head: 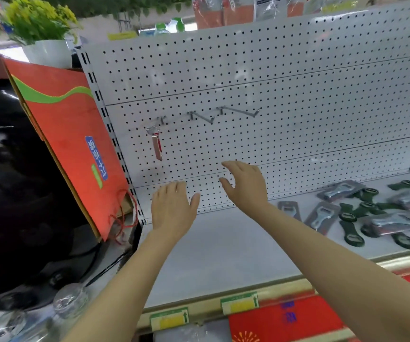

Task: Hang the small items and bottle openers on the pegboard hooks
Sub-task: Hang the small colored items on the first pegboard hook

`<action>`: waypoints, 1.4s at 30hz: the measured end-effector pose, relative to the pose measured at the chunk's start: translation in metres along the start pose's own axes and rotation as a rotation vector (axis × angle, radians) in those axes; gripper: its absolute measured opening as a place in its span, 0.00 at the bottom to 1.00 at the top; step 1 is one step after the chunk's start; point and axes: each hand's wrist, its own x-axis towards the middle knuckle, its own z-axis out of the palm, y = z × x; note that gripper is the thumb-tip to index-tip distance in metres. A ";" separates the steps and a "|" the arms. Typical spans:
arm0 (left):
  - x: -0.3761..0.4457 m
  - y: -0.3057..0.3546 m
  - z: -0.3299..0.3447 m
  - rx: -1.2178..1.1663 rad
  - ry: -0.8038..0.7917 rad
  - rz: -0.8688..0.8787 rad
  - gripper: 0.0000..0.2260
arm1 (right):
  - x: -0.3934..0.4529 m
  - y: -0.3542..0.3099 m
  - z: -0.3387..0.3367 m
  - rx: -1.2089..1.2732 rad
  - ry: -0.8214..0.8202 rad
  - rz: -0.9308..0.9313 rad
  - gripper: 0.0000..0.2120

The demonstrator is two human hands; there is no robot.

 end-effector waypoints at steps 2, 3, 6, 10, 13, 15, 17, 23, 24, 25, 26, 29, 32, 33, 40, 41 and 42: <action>0.004 0.025 0.007 -0.006 0.009 0.067 0.22 | -0.008 0.019 -0.010 -0.034 0.020 -0.007 0.17; 0.006 0.039 0.011 -0.017 0.014 0.094 0.22 | -0.013 0.028 -0.016 -0.046 0.025 -0.001 0.18; 0.012 0.086 0.018 -0.055 0.015 0.149 0.22 | -0.024 0.063 -0.038 -0.079 0.027 0.009 0.18; 0.020 0.156 0.030 -0.081 -0.012 0.227 0.23 | -0.038 0.120 -0.076 -0.152 0.039 0.035 0.18; 0.025 0.212 0.039 -0.104 -0.026 0.274 0.23 | -0.051 0.165 -0.111 -0.218 0.027 0.066 0.19; 0.028 0.251 0.047 -0.110 -0.047 0.299 0.23 | -0.062 0.197 -0.134 -0.273 0.030 0.085 0.19; 0.030 0.289 0.057 -0.128 -0.079 0.330 0.23 | -0.074 0.226 -0.156 -0.309 0.030 0.112 0.19; 0.029 0.400 0.089 -0.183 -0.147 0.472 0.20 | -0.108 0.307 -0.218 -0.411 0.038 0.231 0.19; 0.030 0.416 0.094 -0.189 -0.158 0.494 0.20 | -0.113 0.320 -0.226 -0.432 0.044 0.247 0.19; 0.030 0.432 0.100 -0.193 -0.167 0.518 0.19 | -0.116 0.332 -0.233 -0.454 0.050 0.265 0.19; 0.032 0.446 0.105 -0.199 -0.173 0.541 0.19 | -0.120 0.344 -0.240 -0.467 0.051 0.288 0.19; 0.037 0.485 0.126 -0.211 -0.205 0.593 0.18 | -0.131 0.379 -0.257 -0.471 0.033 0.375 0.18; 0.048 0.518 0.147 -0.225 -0.236 0.622 0.19 | -0.140 0.415 -0.268 -0.516 0.007 0.423 0.18; 0.052 0.528 0.154 -0.232 -0.247 0.630 0.19 | -0.142 0.428 -0.271 -0.529 -0.005 0.436 0.18; 0.089 0.597 0.199 -0.206 -0.305 0.664 0.18 | -0.145 0.514 -0.292 -0.592 -0.080 0.564 0.15; 0.093 0.606 0.206 -0.208 -0.300 0.677 0.18 | -0.145 0.526 -0.294 -0.598 -0.089 0.585 0.16; 0.095 0.616 0.213 -0.209 -0.297 0.687 0.17 | -0.146 0.539 -0.296 -0.603 -0.101 0.606 0.17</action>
